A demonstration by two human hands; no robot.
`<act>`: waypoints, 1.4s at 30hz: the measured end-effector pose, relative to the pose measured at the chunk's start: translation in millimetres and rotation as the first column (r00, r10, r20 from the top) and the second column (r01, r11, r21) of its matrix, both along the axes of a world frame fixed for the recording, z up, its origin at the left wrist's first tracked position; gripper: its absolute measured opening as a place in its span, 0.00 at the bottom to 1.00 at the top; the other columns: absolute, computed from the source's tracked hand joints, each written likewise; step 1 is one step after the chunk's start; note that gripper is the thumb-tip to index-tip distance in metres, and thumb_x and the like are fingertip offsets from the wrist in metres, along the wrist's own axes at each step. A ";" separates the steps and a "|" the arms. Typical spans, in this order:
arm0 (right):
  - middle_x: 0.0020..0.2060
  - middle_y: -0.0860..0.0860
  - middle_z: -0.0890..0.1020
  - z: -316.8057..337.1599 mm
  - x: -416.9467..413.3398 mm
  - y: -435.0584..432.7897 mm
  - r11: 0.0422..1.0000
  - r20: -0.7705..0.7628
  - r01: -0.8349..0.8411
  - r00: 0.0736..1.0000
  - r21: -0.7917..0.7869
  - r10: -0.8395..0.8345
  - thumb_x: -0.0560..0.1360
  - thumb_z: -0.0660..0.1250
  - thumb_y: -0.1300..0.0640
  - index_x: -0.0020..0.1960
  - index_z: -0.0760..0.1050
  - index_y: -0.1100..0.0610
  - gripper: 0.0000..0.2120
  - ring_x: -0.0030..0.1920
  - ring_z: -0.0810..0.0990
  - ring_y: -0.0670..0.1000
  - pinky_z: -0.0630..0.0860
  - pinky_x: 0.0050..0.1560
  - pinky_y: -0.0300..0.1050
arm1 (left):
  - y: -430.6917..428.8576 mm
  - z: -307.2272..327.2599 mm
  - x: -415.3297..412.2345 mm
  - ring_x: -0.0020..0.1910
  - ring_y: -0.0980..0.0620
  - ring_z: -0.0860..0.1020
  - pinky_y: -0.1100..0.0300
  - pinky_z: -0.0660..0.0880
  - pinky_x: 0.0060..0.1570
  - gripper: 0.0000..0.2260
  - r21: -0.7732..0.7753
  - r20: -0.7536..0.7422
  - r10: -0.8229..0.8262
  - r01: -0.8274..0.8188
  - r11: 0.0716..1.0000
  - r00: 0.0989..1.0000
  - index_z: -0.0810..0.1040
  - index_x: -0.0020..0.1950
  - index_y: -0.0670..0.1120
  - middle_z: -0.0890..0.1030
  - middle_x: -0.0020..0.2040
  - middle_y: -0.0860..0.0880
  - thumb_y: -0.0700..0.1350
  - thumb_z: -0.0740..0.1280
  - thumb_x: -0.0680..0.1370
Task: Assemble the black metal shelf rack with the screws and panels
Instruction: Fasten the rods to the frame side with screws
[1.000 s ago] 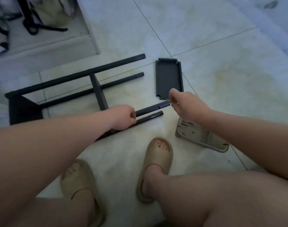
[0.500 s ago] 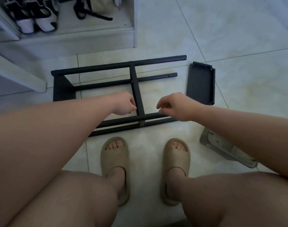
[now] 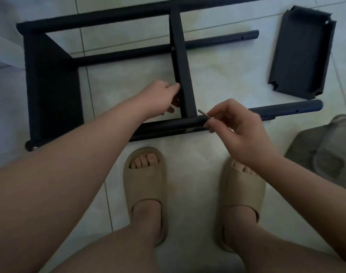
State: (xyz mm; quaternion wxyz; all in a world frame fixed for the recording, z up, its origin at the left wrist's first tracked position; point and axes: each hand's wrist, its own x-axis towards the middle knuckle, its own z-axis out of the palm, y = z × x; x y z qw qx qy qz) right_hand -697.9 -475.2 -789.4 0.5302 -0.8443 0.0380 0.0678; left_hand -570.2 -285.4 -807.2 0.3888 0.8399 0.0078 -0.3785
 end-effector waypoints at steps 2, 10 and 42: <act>0.41 0.47 0.85 -6.1 -2.5 -0.4 0.998 0.033 0.004 0.999 0.066 -0.006 0.78 0.70 0.58 0.51 0.76 0.50 0.05 0.45 0.85 0.50 0.81 0.51 0.49 | 3.9 -2.8 -4.4 0.40 0.58 0.84 0.57 0.78 0.44 0.20 -0.049 -0.005 0.037 -0.037 0.998 0.999 0.83 0.51 0.48 0.86 0.46 0.54 0.57 0.54 0.84; 0.41 0.46 0.84 -8.3 -14.6 -4.2 0.991 0.050 -0.129 0.991 0.032 0.127 0.77 0.69 0.62 0.48 0.76 0.56 0.03 0.44 0.84 0.46 0.79 0.44 0.41 | 12.3 -0.1 -17.2 0.53 0.41 0.81 0.44 0.77 0.59 0.27 -0.005 -0.007 -0.131 0.131 0.991 0.991 0.82 0.55 0.41 0.83 0.55 0.40 0.63 0.59 0.81; 0.37 0.48 0.85 -16.7 -7.3 23.2 0.995 -0.154 0.044 0.988 0.089 -0.030 0.77 0.72 0.65 0.44 0.78 0.55 0.07 0.40 0.86 0.46 0.82 0.47 0.46 | 3.5 -4.4 -12.3 0.42 0.55 0.79 0.60 0.70 0.46 0.16 -0.046 -0.069 -0.195 0.192 0.980 0.978 0.83 0.40 0.52 0.83 0.40 0.55 0.59 0.63 0.81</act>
